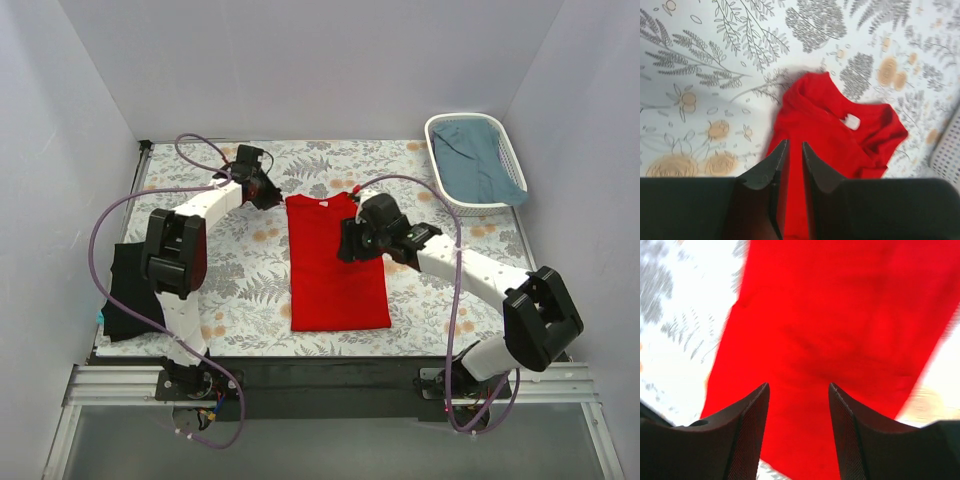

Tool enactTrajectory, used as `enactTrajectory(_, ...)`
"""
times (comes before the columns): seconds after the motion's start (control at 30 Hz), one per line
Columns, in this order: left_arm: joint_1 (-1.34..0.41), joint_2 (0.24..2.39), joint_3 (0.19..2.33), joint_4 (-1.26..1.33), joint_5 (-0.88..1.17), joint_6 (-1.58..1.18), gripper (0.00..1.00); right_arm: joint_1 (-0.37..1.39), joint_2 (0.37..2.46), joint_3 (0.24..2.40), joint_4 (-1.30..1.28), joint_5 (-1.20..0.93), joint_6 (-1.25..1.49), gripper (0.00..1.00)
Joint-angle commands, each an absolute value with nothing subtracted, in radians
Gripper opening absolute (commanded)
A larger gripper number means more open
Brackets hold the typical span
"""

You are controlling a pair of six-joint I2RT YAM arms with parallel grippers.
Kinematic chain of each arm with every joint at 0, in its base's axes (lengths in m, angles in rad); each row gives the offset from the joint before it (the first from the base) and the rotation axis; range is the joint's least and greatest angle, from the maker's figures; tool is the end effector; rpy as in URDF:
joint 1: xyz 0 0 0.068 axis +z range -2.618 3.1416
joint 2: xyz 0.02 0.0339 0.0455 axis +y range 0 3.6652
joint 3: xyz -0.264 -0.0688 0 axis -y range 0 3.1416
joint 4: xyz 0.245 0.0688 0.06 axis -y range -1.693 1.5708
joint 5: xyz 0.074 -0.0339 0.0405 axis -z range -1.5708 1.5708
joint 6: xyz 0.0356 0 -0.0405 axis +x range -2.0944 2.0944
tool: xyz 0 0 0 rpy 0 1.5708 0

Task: Fold and stack the t-shirts
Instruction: Fold the tshirt

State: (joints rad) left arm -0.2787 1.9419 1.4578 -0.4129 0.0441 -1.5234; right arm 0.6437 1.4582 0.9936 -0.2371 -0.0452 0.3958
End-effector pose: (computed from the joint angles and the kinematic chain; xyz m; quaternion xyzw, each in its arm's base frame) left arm 0.4119 -0.1195 0.2130 -0.5441 0.7709 -0.2720 0.1888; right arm 0.2549 0.1933 0.2490 -0.1216 0.8987 0.2268 0.3551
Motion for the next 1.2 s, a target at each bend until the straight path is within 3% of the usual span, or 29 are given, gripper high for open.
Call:
enactTrajectory(0.0, -0.287, 2.011, 1.528, -0.456, 0.061, -1.485, 0.15, 0.748, 1.451, 1.022, -0.264, -0.008, 0.428, 0.58)
enactTrajectory(0.2, -0.285, 2.083, 1.574, -0.428, 0.089, -1.482, 0.25, 0.929, 1.52, 1.066, -0.261, 0.06, 0.466, 0.58)
enactTrajectory(0.4, -0.285, 2.108, 1.591, -0.419, 0.091, -1.488, 0.25, 1.052, 1.609, 1.112, -0.261, 0.118, 0.486, 0.59)
enactTrajectory(0.7, -0.284, 2.158, 1.623, -0.407, 0.097, -1.497, 0.22, 1.143, 1.726, 1.154, -0.261, 0.138, 0.508, 0.57)
enactTrajectory(1.17, -0.285, 2.198, 1.669, -0.37, 0.094, -1.502, 0.07, 1.172, 1.858, 1.137, -0.253, 0.106, 0.512, 0.56)
